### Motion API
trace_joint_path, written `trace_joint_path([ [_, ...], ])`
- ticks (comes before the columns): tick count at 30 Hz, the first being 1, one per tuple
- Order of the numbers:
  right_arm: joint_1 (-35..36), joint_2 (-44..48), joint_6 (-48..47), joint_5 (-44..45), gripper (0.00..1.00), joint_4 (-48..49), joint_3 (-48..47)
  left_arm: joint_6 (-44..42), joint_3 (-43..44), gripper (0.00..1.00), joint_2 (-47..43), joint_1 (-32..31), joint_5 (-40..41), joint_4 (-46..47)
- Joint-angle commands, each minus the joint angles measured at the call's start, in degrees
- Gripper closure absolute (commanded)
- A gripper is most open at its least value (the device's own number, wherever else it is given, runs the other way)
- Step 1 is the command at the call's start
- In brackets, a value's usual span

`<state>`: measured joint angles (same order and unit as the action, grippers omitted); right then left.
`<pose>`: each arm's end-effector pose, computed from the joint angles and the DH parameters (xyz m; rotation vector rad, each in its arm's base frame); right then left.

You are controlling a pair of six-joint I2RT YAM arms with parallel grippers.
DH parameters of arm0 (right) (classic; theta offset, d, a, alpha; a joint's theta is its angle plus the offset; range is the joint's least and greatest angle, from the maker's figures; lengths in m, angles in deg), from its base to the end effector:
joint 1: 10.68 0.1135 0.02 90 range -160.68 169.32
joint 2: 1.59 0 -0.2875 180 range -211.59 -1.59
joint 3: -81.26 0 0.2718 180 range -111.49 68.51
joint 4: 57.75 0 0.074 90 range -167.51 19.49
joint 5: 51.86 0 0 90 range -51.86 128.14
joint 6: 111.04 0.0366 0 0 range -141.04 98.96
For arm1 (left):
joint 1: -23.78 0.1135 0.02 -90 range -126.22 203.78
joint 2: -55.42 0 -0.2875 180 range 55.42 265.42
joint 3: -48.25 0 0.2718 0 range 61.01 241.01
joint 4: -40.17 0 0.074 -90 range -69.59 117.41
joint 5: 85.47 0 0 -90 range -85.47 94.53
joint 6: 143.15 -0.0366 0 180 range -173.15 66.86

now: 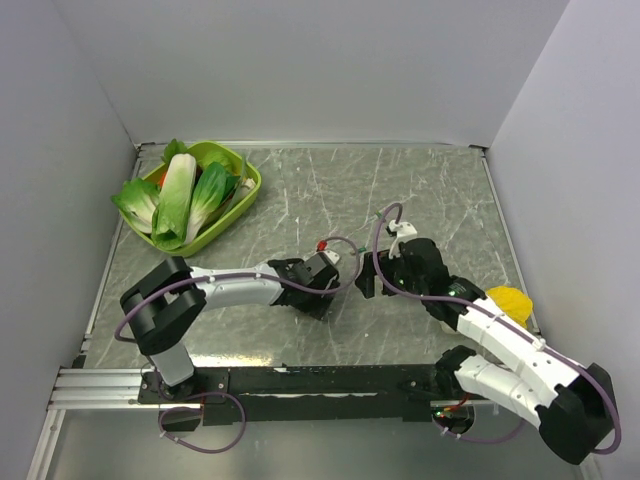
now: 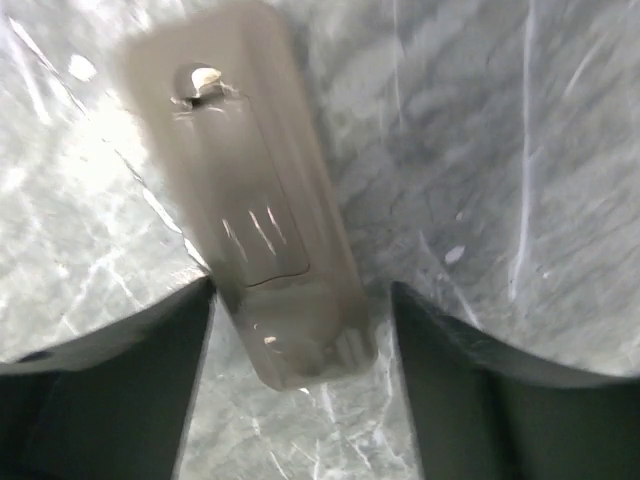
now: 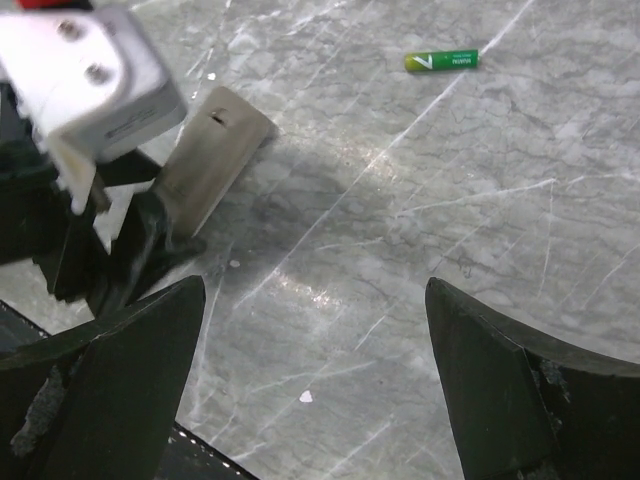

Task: Load the batteries into the remote control

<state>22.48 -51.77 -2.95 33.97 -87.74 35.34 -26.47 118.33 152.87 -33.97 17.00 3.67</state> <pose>0.1645 0.1107 0.2519 -0.3346 2.2023 0.5825 0.1918 -0.2892 0.1751 0.6459 2.5747 -0.1991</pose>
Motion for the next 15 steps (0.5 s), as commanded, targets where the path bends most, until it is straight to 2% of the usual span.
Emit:
trace_joint_path([
  [1, -1.9, -2.0, 1.9, -3.5, 0.02, 5.3, -1.1, 0.6, -3.5, 0.09, -3.9, -0.4, -1.1, 2.8],
  [8, -5.6, -8.5, 2.3, -13.3, 0.04, 11.5, -3.7, 15.8, -11.5, 0.08, -10.0, 0.4, 0.5, 5.7],
  [15, -6.3, -15.1, -0.3, -15.5, 0.04, 10.6, -8.4, 18.5, -10.3, 0.11, -7.6, 0.0, -2.4, 10.9],
])
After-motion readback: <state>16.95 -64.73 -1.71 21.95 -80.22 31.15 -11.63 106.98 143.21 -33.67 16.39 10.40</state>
